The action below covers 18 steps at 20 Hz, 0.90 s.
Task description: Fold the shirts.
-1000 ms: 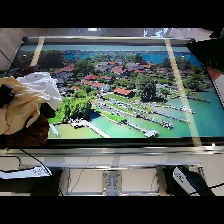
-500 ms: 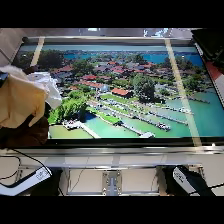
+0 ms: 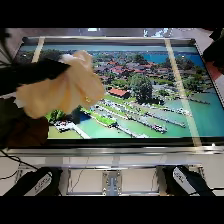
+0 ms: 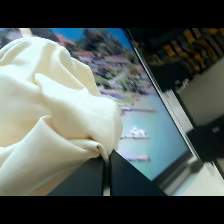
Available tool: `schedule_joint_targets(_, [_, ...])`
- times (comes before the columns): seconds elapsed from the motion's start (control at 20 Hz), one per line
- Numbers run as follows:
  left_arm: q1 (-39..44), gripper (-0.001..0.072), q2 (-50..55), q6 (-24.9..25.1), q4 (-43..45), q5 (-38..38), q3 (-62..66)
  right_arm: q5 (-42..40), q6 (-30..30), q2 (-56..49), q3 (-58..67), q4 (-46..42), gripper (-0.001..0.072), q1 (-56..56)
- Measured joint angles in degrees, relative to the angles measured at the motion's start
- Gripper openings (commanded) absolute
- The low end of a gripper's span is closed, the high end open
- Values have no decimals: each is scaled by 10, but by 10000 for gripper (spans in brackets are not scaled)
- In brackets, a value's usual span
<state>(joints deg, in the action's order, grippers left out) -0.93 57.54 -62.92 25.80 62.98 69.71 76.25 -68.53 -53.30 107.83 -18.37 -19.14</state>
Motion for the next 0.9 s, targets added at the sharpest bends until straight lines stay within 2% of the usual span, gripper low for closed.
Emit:
schedule_joint_targets(0.1, [97,23,34,2,5,-31,0,15,0,0,26,-28,392,0])
schedule_joint_targets(0.15, [142,81,57,2,13,-52,0,24,0,0,33,-43,392,0])
schedule_joint_targets(0.2, [178,372,81,3,16,-75,0,31,0,-1,40,-59,393,0])
schedule_joint_targets(0.25, [209,617,105,3,16,-104,0,37,0,-1,43,-78,392,0])
schedule_joint_targets(0.3, [230,657,126,3,14,-136,0,41,0,-1,47,-101,392,0])
schedule_joint_targets(0.45, [241,657,156,3,-17,-249,0,49,0,-1,52,-193,392,-1])
schedule_joint_targets(0.6, [172,655,143,3,-3,-309,0,59,0,-3,54,-351,393,-2])
schedule_joint_targets(0.75, [58,652,116,-7,70,-252,0,82,-13,-14,38,-496,393,-2])
schedule_joint_targets(0.9, [-62,653,103,-35,136,-126,-11,105,-41,-31,-22,-566,393,-2])
